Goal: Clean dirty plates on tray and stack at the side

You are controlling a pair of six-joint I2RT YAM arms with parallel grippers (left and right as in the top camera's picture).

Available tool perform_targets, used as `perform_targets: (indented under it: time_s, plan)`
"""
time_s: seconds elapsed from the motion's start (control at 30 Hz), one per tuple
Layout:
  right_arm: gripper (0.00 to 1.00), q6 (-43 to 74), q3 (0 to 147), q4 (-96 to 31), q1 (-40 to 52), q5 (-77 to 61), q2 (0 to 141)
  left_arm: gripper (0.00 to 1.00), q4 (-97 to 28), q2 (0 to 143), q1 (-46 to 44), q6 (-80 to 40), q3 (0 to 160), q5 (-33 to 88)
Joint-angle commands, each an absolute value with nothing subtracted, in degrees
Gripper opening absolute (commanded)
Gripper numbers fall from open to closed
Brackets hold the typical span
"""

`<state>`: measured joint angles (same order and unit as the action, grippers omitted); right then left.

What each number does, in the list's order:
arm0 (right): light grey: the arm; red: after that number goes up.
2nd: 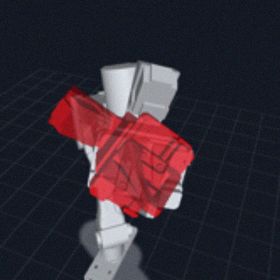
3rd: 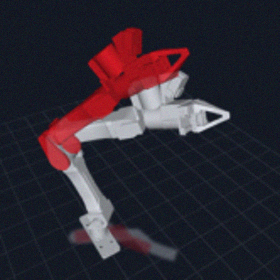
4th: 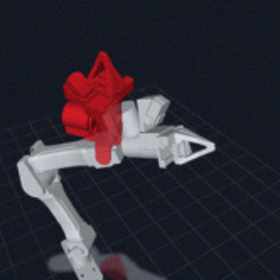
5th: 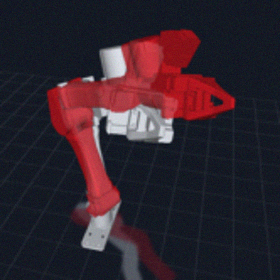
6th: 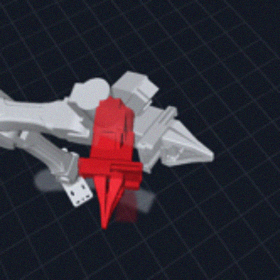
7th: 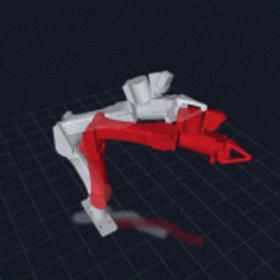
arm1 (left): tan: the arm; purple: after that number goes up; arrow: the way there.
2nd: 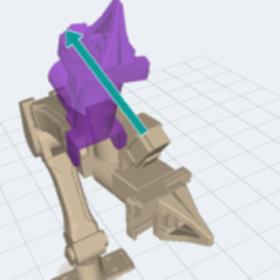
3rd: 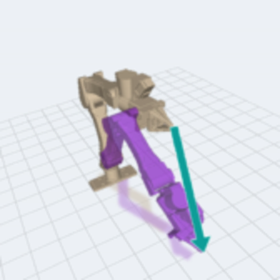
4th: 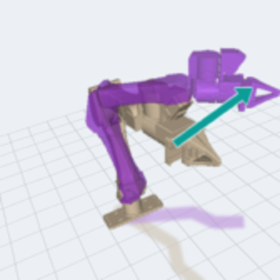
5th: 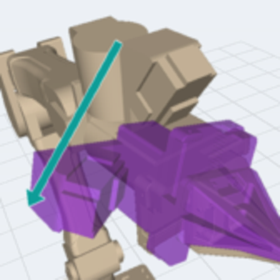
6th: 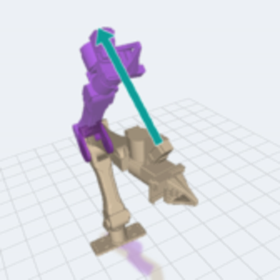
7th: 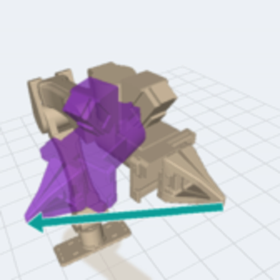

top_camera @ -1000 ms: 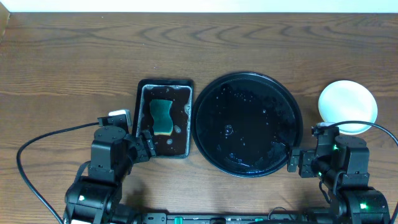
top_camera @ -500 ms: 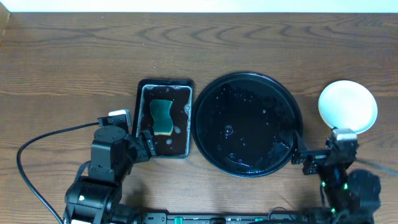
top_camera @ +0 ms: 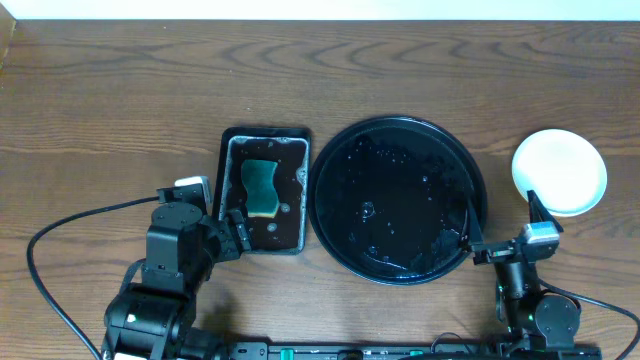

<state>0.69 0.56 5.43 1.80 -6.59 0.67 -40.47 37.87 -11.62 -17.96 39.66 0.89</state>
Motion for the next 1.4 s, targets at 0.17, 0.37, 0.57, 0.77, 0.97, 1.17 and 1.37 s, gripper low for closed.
perform_targets:
  time_s: [0.17,0.37,0.57,0.77,0.97,1.17,1.37]
  plan:
    - [0.99,0.08,0.30,-3.66,2.81,-7.79,0.27,0.84,-40.42,37.80,-11.31,-17.65,39.18,-0.08]
    - [0.99,0.58,0.32,-3.64,2.79,-7.75,0.27,0.84,-40.42,37.80,-11.31,-17.65,39.18,-0.08]
    - [0.99,0.58,0.32,-3.64,2.79,-7.75,0.30,0.84,-40.42,37.80,-11.31,-17.65,39.18,-0.08]
    - [0.99,0.58,0.32,-3.64,2.79,-7.77,0.30,0.84,-40.42,37.78,-11.31,-17.65,39.18,-0.08]
    - [0.99,0.58,0.32,-3.64,2.79,-7.75,0.30,0.84,-40.42,37.80,-11.31,-17.63,39.18,-0.08]
    - [0.99,0.58,0.32,-3.64,2.79,-7.75,0.32,0.84,-40.42,37.80,-11.31,-17.65,39.18,-0.08]
    - [0.99,0.58,0.32,-3.64,2.79,-7.75,0.32,0.84,-40.40,37.45,-11.49,-17.65,39.18,-0.08]
